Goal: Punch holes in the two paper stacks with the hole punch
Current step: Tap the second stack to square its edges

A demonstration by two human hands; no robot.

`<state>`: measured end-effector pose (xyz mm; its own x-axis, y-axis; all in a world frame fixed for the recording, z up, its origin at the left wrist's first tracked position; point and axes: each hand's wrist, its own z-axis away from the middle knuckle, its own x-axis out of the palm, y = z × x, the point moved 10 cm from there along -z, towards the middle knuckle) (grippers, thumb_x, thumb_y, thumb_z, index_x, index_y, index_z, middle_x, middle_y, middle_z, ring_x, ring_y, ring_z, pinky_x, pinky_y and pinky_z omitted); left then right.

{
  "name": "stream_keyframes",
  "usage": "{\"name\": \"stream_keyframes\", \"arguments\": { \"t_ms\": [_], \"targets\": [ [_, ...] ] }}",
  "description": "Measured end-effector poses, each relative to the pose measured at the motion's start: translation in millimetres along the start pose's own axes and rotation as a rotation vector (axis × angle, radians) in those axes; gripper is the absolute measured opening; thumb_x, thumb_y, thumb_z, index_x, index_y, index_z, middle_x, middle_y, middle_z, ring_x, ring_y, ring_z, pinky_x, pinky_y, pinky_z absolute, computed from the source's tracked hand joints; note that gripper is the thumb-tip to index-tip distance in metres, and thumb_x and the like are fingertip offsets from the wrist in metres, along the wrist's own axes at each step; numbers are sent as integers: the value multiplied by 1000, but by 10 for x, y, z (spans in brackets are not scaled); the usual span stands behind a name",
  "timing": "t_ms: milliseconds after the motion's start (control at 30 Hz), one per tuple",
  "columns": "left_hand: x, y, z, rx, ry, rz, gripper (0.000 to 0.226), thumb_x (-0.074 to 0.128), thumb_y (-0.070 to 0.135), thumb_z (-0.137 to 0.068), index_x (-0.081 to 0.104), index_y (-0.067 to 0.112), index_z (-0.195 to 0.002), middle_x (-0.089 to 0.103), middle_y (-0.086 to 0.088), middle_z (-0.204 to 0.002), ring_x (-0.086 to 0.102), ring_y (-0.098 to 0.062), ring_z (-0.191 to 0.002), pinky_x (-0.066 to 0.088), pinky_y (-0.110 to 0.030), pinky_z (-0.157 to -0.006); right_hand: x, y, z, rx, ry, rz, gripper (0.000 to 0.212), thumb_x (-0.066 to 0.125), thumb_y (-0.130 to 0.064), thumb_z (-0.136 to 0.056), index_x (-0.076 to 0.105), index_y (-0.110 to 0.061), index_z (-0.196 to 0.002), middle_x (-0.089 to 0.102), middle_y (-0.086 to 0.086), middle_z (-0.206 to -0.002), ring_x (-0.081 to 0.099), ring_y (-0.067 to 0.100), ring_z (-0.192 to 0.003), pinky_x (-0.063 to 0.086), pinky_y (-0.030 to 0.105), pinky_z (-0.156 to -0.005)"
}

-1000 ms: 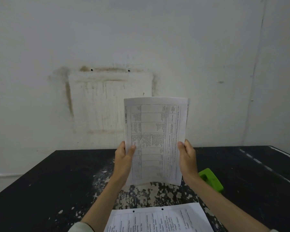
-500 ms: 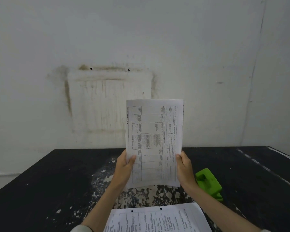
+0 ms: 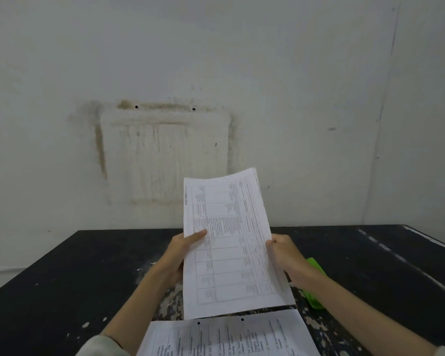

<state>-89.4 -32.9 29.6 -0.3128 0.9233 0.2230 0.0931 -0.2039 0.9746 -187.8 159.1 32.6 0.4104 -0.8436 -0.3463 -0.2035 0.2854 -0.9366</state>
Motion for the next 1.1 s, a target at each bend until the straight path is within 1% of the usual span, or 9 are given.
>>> {"name": "stream_keyframes", "arguments": {
  "t_ms": [133, 233, 333, 467, 667, 767, 933, 1033, 1100],
  "targets": [
    [11, -29, 78, 70, 31, -89, 20, 62, 13, -85, 63, 10, -105, 76, -9, -93, 73, -30, -80, 59, -37, -59, 16, 95, 85, 57, -51, 31, 27, 42, -15, -95, 64, -24, -82, 69, -6, -85, 67, 11, -79, 49, 22, -60],
    [23, -22, 150, 104, 37, -157, 22, 61, 13, -86, 62, 10, -108, 73, -11, -100, 72, -31, -82, 59, -41, -66, 18, 145, 147, 95, -115, -52, 26, 41, -14, -95, 65, -20, -85, 71, 1, -91, 69, 20, -86, 56, 31, -71],
    [64, -48, 194, 89, 10, -182, 26, 61, 13, -86, 61, 9, -111, 71, -13, -107, 70, -34, -89, 57, -49, -78, -12, 107, 179, 74, -120, -168, 26, 42, -21, -96, 67, -16, -91, 73, 5, -87, 69, 21, -78, 55, 28, -58],
    [171, -131, 255, 40, -63, -179, 24, 61, 14, -86, 61, 12, -110, 72, -11, -105, 71, -33, -89, 59, -41, -70, -137, 58, 139, 54, -15, -323, 30, 42, -23, -97, 68, -9, -90, 71, 11, -87, 66, 25, -78, 53, 37, -74],
    [206, -195, 263, -1, -10, -82, 24, 65, 10, -82, 64, 10, -106, 76, -7, -93, 73, -29, -79, 58, -33, -56, -258, -4, 155, -38, 132, -281, 30, 38, -20, -97, 61, -4, -87, 67, 9, -84, 62, 22, -76, 52, 39, -74],
    [222, -266, 255, -71, 38, -11, 32, 67, 10, -80, 62, 8, -111, 74, -12, -97, 72, -32, -82, 58, -38, -61, -315, -89, 172, -105, 192, -247, 29, 36, -20, -97, 52, -6, -77, 56, 16, -78, 51, 25, -72, 42, 34, -66],
    [363, -525, 344, -280, -88, 93, 25, 64, 18, -80, 62, 18, -105, 75, -14, -94, 73, -32, -77, 57, -39, -59, -388, -155, 159, -144, 224, -154, 29, 33, -19, -98, 52, -4, -82, 54, 19, -84, 48, 23, -74, 40, 30, -66],
    [318, -514, 296, -190, -48, -10, 20, 62, 10, -84, 64, 20, -101, 76, -9, -93, 73, -29, -78, 57, -38, -59, -371, -91, 148, -100, 172, -151, 38, 33, -21, -99, 57, 8, -98, 64, 17, -96, 57, 20, -83, 45, 30, -74],
    [283, -481, 276, -135, 8, -66, 19, 61, 7, -85, 65, 21, -98, 76, -4, -90, 73, -25, -77, 56, -35, -58, -308, -12, 161, -56, 77, -207, 34, 34, -24, -100, 60, -3, -107, 67, 6, -103, 62, 18, -93, 47, 33, -83]
  ]
}}
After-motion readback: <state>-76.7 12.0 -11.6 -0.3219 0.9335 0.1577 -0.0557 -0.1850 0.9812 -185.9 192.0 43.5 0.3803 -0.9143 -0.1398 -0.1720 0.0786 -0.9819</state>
